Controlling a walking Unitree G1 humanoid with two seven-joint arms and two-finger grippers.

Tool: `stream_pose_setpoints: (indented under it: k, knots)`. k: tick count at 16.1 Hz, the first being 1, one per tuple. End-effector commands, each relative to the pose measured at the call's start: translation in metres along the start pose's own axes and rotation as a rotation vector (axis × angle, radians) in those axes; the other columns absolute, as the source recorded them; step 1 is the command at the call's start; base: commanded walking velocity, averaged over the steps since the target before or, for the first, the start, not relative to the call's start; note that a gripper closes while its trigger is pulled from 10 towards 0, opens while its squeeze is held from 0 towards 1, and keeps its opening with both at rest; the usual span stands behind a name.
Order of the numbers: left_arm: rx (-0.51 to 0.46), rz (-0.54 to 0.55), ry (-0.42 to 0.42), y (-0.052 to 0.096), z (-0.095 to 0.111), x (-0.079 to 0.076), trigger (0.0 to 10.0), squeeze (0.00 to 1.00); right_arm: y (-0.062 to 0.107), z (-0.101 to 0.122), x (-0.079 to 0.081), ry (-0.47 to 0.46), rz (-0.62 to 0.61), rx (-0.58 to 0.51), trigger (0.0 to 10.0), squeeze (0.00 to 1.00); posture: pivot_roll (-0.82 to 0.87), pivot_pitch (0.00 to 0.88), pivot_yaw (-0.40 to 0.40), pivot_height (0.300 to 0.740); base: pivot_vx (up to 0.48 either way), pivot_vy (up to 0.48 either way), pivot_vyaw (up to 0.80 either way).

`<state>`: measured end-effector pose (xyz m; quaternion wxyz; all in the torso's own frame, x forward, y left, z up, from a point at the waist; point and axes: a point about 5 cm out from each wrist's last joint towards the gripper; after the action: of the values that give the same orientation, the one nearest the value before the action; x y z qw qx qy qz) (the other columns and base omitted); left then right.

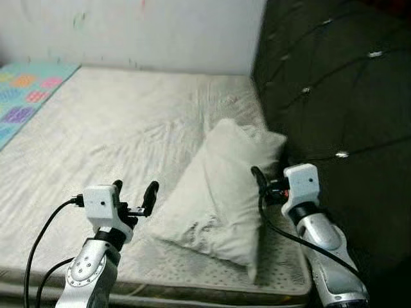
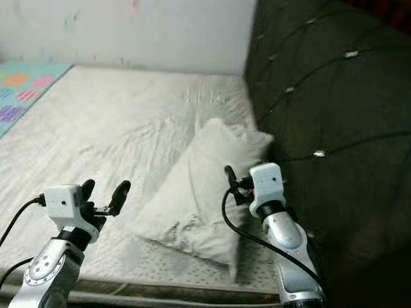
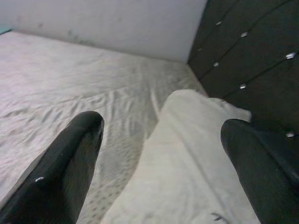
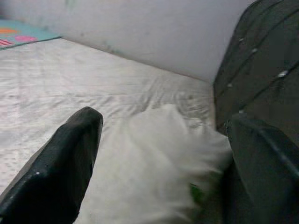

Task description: Clean up the room

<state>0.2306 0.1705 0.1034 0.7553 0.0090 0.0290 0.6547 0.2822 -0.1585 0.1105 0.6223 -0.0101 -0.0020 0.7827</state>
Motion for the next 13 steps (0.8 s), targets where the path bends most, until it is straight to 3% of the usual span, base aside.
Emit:
stream_pose_setpoints:
  k: [1, 8, 13]
  knots:
    - [0.012, 0.029, -0.014, 0.001, 0.0, 0.004, 10.0, 0.0, 0.001, 0.004, -0.002, -0.002, 0.0, -0.012, 10.0, 0.0, -0.16, 0.009, -0.008, 0.74, 0.0, 0.0, 0.0]
    - [0.064, 0.126, -0.037, 0.032, -0.009, 0.027, 10.0, 0.0, 0.022, 0.002, -0.014, -0.021, -0.01, 0.04, 10.0, 0.0, -0.15, 0.001, -0.023, 0.74, 0.0, 0.0, 0.0]
    - [0.064, 0.123, -0.04, 0.028, -0.009, 0.027, 10.0, 0.0, 0.016, 0.0, -0.013, -0.022, -0.029, 0.076, 10.0, 0.0, -0.15, 0.0, -0.02, 0.74, 0.0, 0.0, 0.0]
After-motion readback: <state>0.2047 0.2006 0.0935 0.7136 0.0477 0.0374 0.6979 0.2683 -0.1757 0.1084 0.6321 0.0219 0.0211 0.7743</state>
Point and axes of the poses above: a point about 5 cm out from each wrist's last joint towards the gripper, its own y axis pointing back from the gripper into the wrist, its own z axis along the axis of the wrist's last joint, x = y × z, and after that the axes turned 9 degrees about -y, right-handed
